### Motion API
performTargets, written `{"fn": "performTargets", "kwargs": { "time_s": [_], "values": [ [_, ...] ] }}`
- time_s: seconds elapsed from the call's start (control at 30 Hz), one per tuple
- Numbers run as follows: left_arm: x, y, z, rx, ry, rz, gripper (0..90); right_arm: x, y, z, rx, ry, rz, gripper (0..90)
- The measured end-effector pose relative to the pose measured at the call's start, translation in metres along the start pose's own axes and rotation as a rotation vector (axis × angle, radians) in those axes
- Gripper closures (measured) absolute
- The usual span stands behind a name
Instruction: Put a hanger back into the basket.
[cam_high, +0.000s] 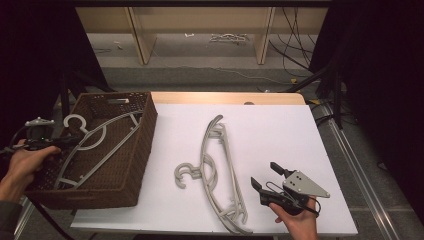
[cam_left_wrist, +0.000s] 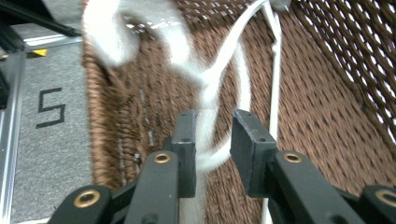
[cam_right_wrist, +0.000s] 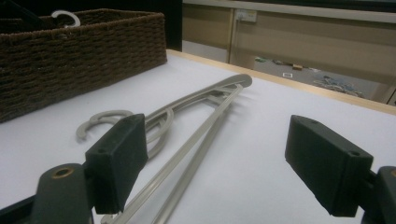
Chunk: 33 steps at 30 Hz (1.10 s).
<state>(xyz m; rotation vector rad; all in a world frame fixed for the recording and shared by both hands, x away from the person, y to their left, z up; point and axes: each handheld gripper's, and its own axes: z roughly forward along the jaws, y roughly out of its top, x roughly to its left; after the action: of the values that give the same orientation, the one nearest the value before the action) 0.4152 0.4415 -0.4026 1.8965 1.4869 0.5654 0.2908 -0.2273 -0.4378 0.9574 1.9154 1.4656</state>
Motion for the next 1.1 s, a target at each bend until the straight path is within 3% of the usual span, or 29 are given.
{"fn": "performTargets", "kwargs": {
  "time_s": [0.07, 0.1, 0.13, 0.23, 0.3, 0.37, 0.43, 0.5, 0.57, 0.73, 0.83, 1.03, 1.1],
  "values": [
    [-0.002, 0.002, -0.007, -0.002, 0.022, 0.029, 68.3, 0.000, 0.000, 0.000, 0.000, -0.001, 0.002, 21.9],
    [-0.005, 0.002, -0.009, -0.043, 0.026, 0.002, 63.9, 0.000, 0.000, 0.000, -0.006, -0.001, 0.001, 21.9],
    [-0.006, 0.004, -0.015, -0.052, 0.025, 0.019, 61.9, 0.000, 0.000, 0.000, -0.007, -0.002, 0.002, 21.9],
    [-0.015, 0.007, -0.025, -0.123, 0.026, -0.031, 56.5, 0.000, 0.000, 0.000, -0.005, -0.001, 0.000, 21.9],
    [-0.019, 0.008, -0.033, -0.156, 0.012, -0.075, 43.7, 0.000, 0.001, -0.001, 0.003, -0.006, -0.005, 22.0],
    [-0.023, 0.008, -0.041, -0.189, 0.026, -0.090, 42.5, 0.001, 0.000, 0.000, 0.001, -0.001, 0.001, 21.9],
    [-0.029, 0.009, -0.051, -0.235, 0.005, -0.130, 37.3, 0.000, 0.000, 0.000, -0.003, -0.002, 0.004, 21.9],
    [-0.042, 0.009, -0.063, -0.297, -0.049, -0.168, 34.8, 0.001, 0.000, 0.000, 0.000, -0.002, 0.002, 21.9],
    [-0.050, 0.009, -0.067, -0.317, -0.068, -0.174, 33.3, 0.001, 0.001, -0.001, 0.006, -0.015, -0.007, 21.9],
    [-0.083, 0.008, -0.080, -0.368, -0.122, -0.141, 30.3, 0.001, 0.001, -0.001, 0.005, -0.013, -0.009, 21.9],
    [-0.111, 0.007, -0.085, -0.390, -0.169, -0.121, 27.1, 0.001, 0.001, -0.001, 0.003, -0.013, -0.012, 21.9],
    [-0.159, 0.005, -0.087, -0.421, -0.259, -0.068, 21.0, 0.002, 0.001, -0.001, 0.002, -0.005, -0.009, 21.8],
    [-0.174, 0.004, -0.084, -0.439, -0.296, -0.069, 19.2, 0.002, 0.001, -0.001, -0.013, -0.004, -0.005, 21.7]
  ]
}}
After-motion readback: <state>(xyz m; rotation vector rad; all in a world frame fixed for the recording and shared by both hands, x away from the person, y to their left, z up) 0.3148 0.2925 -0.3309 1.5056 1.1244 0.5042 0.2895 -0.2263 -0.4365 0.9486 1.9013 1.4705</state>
